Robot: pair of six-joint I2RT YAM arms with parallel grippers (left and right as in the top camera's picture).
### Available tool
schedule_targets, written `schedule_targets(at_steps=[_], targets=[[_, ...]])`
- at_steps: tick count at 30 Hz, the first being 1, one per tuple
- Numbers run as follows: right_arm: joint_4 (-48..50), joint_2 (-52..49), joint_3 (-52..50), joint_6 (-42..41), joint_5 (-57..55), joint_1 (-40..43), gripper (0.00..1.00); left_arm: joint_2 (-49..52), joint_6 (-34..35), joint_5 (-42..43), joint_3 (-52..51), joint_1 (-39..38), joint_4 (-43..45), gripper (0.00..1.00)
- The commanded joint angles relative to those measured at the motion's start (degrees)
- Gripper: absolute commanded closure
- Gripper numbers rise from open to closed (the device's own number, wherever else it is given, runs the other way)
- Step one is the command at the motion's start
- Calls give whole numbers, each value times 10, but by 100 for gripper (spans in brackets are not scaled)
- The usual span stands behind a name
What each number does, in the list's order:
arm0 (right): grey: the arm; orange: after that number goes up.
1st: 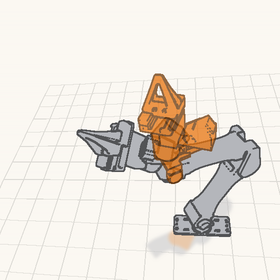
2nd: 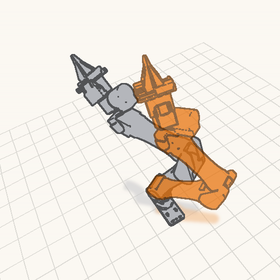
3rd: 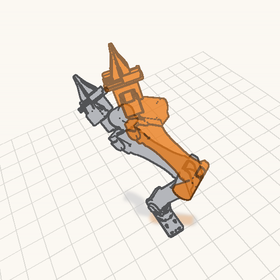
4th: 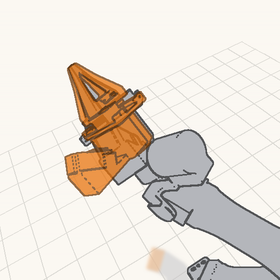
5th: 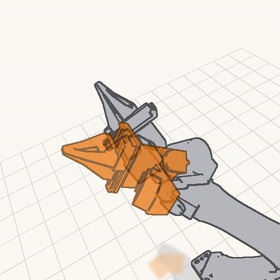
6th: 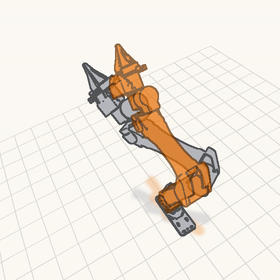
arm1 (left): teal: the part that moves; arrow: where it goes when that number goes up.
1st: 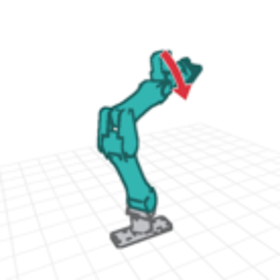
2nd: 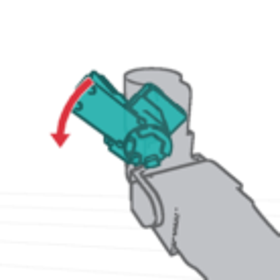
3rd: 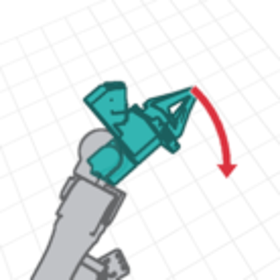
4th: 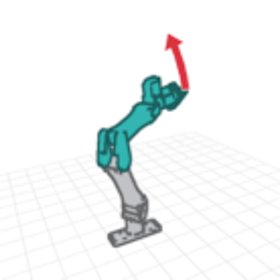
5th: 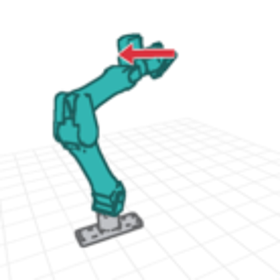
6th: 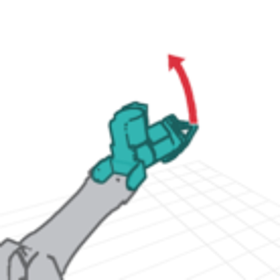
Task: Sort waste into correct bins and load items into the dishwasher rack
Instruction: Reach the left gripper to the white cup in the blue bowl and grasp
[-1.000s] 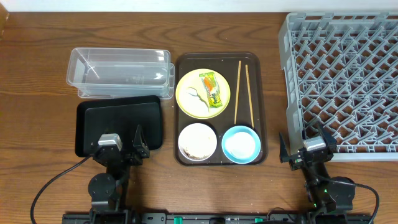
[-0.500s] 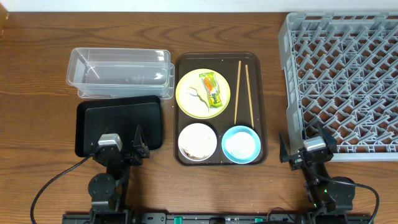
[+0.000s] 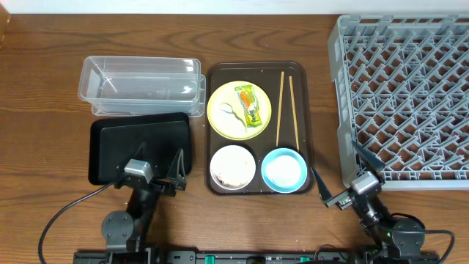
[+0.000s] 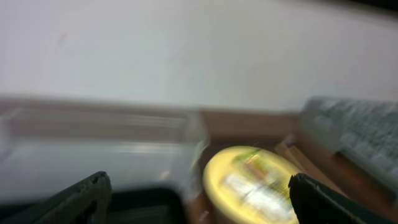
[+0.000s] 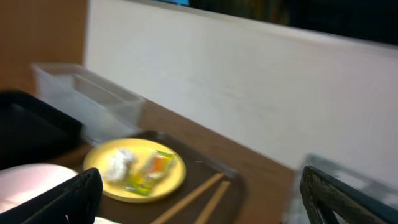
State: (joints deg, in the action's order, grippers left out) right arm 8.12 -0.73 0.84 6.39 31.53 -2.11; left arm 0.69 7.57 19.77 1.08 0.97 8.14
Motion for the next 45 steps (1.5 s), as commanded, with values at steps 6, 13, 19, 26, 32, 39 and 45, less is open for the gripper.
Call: schedule_targets(at_steps=[6, 13, 19, 26, 32, 39, 45], targets=[[-85, -93, 167, -115, 13, 6, 1, 92, 80, 64, 191, 0, -54, 6], [-284, -338, 414, -73, 13, 6, 1, 348, 84, 189, 455, 0, -306, 6], [-414, -526, 557, -65, 34, 6, 1, 496, 99, 375, 580, 0, -393, 6], [-488, -634, 569, -115, 47, 7, 1, 577, 141, 404, 581, -37, -410, 6], [-494, -666, 569, -153, 39, 23, 1, 634, 140, 130, 581, -218, -455, 11], [-498, -656, 569, -193, 30, 49, 1, 765, 142, -148, 581, -429, -433, 16], [-508, -613, 571, -192, 30, 59, 1, 874, 170, -143, 581, -483, -354, 27]])
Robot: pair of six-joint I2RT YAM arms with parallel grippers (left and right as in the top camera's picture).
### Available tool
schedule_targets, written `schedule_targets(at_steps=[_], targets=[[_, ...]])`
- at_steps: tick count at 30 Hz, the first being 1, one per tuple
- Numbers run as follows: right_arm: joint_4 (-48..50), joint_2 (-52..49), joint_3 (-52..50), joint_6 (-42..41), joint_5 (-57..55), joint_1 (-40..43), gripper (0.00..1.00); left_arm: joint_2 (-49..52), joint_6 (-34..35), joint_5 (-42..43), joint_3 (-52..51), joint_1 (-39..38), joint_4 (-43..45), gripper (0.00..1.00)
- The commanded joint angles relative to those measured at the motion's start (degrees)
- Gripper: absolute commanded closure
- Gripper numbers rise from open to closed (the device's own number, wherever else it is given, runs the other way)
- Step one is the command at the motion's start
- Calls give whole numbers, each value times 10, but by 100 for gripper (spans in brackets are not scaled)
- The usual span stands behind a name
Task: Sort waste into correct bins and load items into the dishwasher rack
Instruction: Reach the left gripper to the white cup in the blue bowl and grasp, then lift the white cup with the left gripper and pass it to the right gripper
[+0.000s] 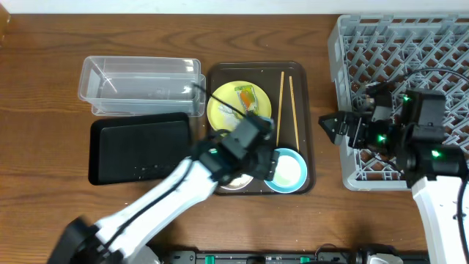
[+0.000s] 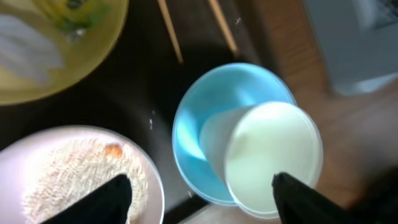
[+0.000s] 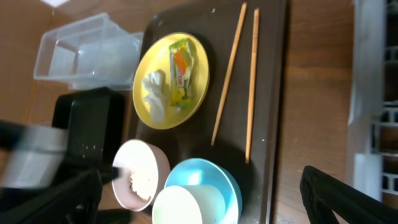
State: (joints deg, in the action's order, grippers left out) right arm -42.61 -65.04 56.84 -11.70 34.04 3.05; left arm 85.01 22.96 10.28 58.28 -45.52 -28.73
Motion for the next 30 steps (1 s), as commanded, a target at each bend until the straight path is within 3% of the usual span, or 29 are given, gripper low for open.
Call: schedule_targets(at_steps=[1, 3, 12, 18, 23, 30], targets=[[2, 38, 11, -11, 3, 7, 1, 42, 16, -47, 9, -23, 23, 29], [2, 54, 12, -11, 2, 7, 1, 58, 18, -42, 9, -29, 34, 36], [1, 85, 12, -11, 3, 7, 1, 62, 18, -34, 14, -36, 31, 94], [-4, 85, 12, -11, 3, 7, 1, -17, 18, 2, 39, 7, -6, 94], [4, 85, 12, -9, 31, 7, 4, -96, 15, 198, 38, 134, -5, 94], [95, 75, 12, 38, 252, -34, 9, -117, 0, 630, 38, 336, 34, 94]])
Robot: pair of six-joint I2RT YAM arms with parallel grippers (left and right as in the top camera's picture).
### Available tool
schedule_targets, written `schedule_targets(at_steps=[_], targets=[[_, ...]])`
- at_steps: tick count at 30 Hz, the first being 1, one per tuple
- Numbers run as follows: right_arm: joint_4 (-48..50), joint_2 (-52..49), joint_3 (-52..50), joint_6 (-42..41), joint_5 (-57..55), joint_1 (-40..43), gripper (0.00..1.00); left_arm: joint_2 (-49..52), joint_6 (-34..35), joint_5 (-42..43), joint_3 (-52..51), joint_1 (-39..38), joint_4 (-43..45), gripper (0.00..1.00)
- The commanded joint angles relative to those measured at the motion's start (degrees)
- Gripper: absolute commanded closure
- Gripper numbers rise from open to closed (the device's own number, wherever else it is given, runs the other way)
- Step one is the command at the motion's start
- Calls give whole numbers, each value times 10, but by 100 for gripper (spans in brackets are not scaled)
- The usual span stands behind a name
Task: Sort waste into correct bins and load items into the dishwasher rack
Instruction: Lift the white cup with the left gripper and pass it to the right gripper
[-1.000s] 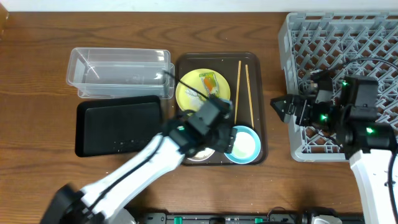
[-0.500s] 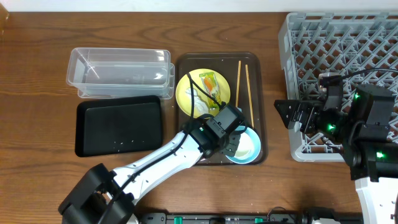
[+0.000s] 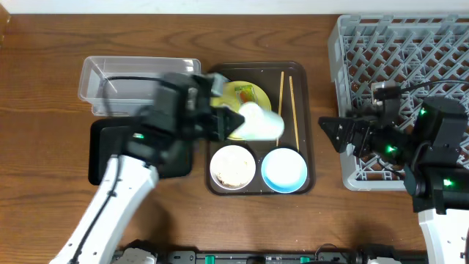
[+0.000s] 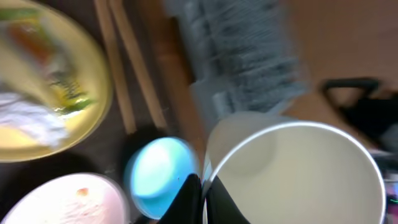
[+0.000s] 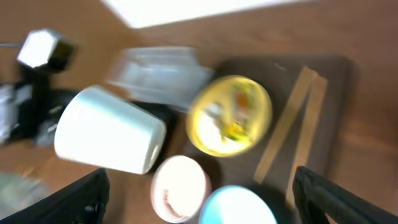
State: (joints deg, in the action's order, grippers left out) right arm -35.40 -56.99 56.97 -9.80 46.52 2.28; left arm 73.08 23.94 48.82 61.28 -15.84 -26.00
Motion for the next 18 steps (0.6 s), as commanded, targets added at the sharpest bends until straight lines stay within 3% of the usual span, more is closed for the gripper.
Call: schedule_targets(at_steps=[1, 7, 14, 18], targets=[[38, -8, 10, 20, 143, -41, 9, 3, -9, 278, 9, 54, 9, 94], [136, -22, 10, 21, 159, -145, 7, 3, -10, 402, 9, 96, 15, 94], [207, -52, 10, -9, 91, -237, 11, 3, -9, 408, 9, 96, 15, 94], [233, -74, 10, -10, 90, -266, 22, 3, -9, 407, 9, 96, 15, 94]])
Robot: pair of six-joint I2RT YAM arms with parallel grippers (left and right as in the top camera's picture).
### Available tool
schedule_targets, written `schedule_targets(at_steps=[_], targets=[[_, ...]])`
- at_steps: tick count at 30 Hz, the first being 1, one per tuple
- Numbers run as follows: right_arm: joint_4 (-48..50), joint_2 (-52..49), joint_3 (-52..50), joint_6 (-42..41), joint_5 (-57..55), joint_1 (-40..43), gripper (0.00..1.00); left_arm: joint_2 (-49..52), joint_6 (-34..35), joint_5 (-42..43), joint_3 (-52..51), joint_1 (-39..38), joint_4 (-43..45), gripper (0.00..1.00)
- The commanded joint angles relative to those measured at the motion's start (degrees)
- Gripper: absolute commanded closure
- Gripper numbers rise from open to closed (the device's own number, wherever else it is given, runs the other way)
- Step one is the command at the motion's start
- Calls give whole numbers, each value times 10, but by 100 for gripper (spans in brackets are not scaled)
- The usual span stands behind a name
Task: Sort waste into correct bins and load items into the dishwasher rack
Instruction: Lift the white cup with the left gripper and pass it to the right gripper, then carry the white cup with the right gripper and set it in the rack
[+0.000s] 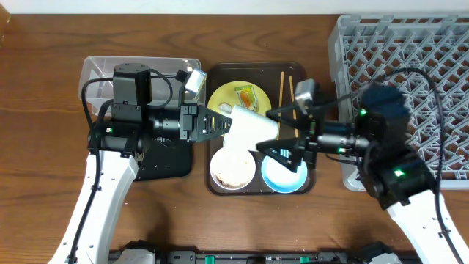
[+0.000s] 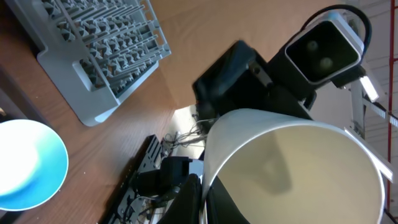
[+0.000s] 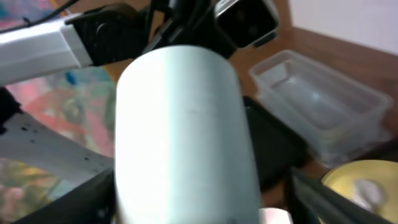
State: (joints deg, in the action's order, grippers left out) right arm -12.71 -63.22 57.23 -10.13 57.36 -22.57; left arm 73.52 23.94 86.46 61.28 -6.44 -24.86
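Observation:
A white cup [image 1: 250, 126] hangs on its side above the brown tray [image 1: 214, 77]. My left gripper [image 1: 220, 122] is shut on its rim; the left wrist view shows the fingers [image 2: 202, 193] pinching the cup [image 2: 292, 168] wall. My right gripper [image 1: 272, 133] faces it from the right, open, a finger on either side of the cup's closed end. The cup [image 3: 186, 130] fills the right wrist view between the spread fingers [image 3: 84, 199]. The grey dishwasher rack [image 1: 410, 59] lies at the right.
On the tray are a yellow plate [image 1: 229, 99] with a wrapper [image 1: 246, 95] and tissue, chopsticks [image 1: 281, 84], a pink bowl [image 1: 233, 167] of food scraps and a blue bowl [image 1: 286, 172]. A clear bin [image 1: 139, 81] and a black bin [image 1: 165, 161] stand to the left.
My right gripper has moved left from beside the rack to the cup, and its open fingers now flank the cup's base. The left gripper still holds the cup over the tray.
Both arms were parked at the table's front edge with the cup standing in the blue bowl. Then my left gripper was open over that cup and the right arm was up by the rack. Then the left held the cup above the tray; now the right gripper surrounds it.

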Motion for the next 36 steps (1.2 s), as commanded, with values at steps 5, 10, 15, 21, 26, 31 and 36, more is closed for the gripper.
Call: schedule_targets(at_steps=[5, 10, 15, 21, 26, 31, 36], targets=[[19, -19, 8, -21, -18, -21, 38, -1, -9, 31, 9, 2, 3, 94], [24, -6, 8, -21, -18, -6, 41, -1, -9, 31, 8, 2, 3, 93], [22, 1, 8, -21, -18, 5, 42, -1, -9, 31, 9, 2, 3, 84], [-3, 6, 8, -21, -19, 33, 45, -1, -9, 31, 9, 3, 3, 30], [-93, 28, 8, -26, -43, 135, 46, -1, -10, 29, 8, 3, 3, 25], [-266, 53, 10, -72, -224, 263, 50, -1, -10, 16, 9, 3, 3, 24], [-425, 45, 43, -109, -494, 347, 49, -1, -10, 9, 9, 3, 3, 23]])
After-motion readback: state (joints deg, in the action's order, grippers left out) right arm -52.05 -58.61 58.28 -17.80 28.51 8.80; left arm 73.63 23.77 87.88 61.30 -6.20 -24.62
